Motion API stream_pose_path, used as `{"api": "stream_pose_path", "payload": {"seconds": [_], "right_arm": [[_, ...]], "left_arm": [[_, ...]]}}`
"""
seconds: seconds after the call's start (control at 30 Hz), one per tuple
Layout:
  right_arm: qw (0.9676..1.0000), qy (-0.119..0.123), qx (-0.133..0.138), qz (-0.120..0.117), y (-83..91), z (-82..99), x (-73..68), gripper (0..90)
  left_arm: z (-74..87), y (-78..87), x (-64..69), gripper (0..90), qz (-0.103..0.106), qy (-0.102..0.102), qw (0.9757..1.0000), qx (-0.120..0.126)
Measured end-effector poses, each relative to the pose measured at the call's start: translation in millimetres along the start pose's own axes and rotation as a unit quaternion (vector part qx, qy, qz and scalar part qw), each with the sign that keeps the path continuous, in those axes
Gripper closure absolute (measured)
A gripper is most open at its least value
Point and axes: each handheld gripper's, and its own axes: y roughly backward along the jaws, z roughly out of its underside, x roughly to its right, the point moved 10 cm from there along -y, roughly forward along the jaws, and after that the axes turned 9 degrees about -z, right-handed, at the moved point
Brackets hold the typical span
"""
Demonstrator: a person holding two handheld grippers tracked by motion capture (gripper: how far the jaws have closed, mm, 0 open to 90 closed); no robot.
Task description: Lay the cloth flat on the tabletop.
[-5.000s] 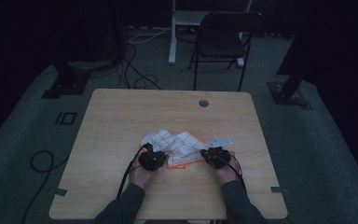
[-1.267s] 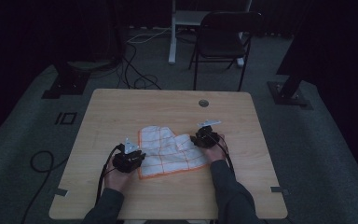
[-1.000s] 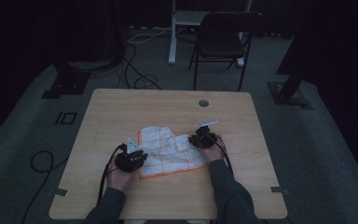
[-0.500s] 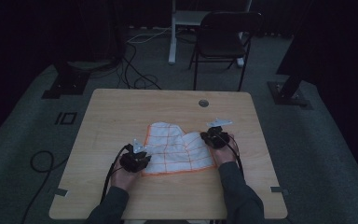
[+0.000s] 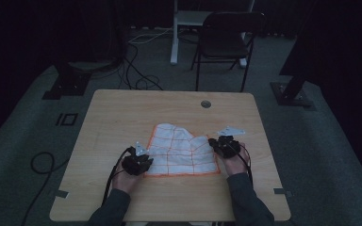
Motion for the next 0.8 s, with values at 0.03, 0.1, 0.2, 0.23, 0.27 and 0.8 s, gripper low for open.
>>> {"api": "stream_pose_path", "payload": {"seconds": [0.03,0.1,0.2,0.23,0.27,0.8], "right_arm": [[1.0000,0.000,-0.001,0.004,3.0,3.5,0.8,86.5],[0.9999,-0.011,0.001,0.007,10.0,10.2,3.6,86.5],[0.9997,-0.024,-0.002,0.009,18.2,22.5,6.7,86.5],[0.9996,-0.023,-0.008,0.013,19.8,27.6,7.6,86.5],[0.9995,-0.027,-0.012,0.010,21.0,32.7,8.2,86.4],[0.9993,-0.024,0.028,0.004,13.3,-3.1,14.8,76.6]], "left_arm": [[0.3,0.2,-0.4,74.6,0.000,0.001,1.0000,0.001],[0.8,0.4,-0.8,74.9,0.000,0.003,1.0000,0.002],[1.1,0.6,-1.4,75.3,0.001,0.005,1.0000,0.001],[1.1,0.6,-1.5,75.4,0.001,0.004,1.0000,0.001],[1.2,0.7,-1.8,75.3,0.001,0.005,1.0000,0.001],[-4.1,5.3,2.7,73.5,-0.002,-0.002,0.9999,0.010]]}}
